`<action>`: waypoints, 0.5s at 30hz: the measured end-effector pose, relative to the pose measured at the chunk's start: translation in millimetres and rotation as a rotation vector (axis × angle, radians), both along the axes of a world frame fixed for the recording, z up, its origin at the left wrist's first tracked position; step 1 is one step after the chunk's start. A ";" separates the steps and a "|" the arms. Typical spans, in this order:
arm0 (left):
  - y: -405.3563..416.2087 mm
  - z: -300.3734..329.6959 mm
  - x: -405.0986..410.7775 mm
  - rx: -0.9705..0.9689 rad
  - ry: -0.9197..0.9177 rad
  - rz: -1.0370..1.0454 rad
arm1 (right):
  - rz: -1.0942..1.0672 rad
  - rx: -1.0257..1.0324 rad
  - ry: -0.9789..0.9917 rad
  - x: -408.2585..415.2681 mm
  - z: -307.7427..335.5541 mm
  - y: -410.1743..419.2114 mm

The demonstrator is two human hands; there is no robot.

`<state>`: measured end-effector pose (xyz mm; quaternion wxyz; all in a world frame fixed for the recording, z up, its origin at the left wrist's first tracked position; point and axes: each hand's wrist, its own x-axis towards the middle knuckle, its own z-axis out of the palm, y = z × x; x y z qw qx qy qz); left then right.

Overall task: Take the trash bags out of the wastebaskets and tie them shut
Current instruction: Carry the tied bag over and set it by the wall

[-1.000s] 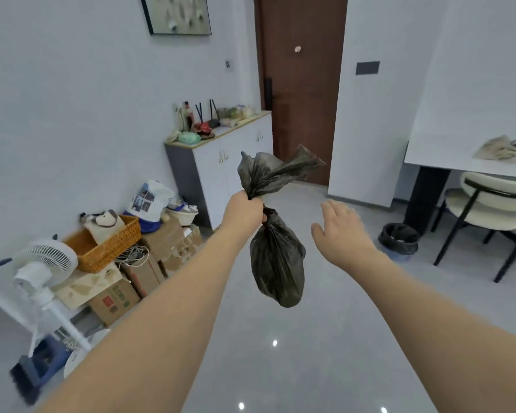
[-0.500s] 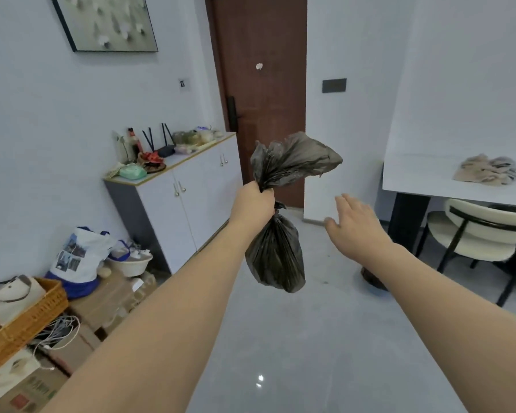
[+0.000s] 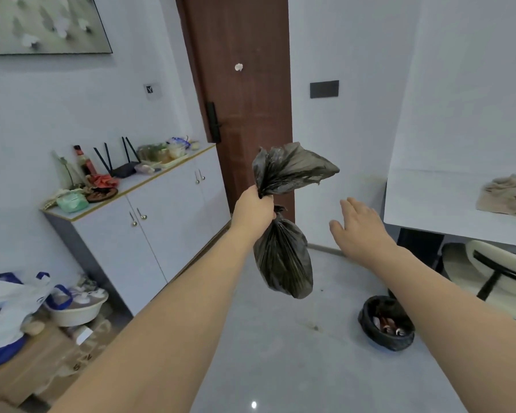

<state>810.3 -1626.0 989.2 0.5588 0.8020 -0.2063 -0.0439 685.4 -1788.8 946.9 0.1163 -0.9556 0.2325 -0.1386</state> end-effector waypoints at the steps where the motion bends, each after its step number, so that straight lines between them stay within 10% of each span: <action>1: -19.5 -0.3 15.2 0.011 -0.002 -0.006 | 0.005 -0.003 0.006 16.4 -1.5 -19.8; 15: -284.1 -92.7 295.1 0.203 0.072 -0.066 | -0.051 0.112 0.139 281.6 -81.0 -275.9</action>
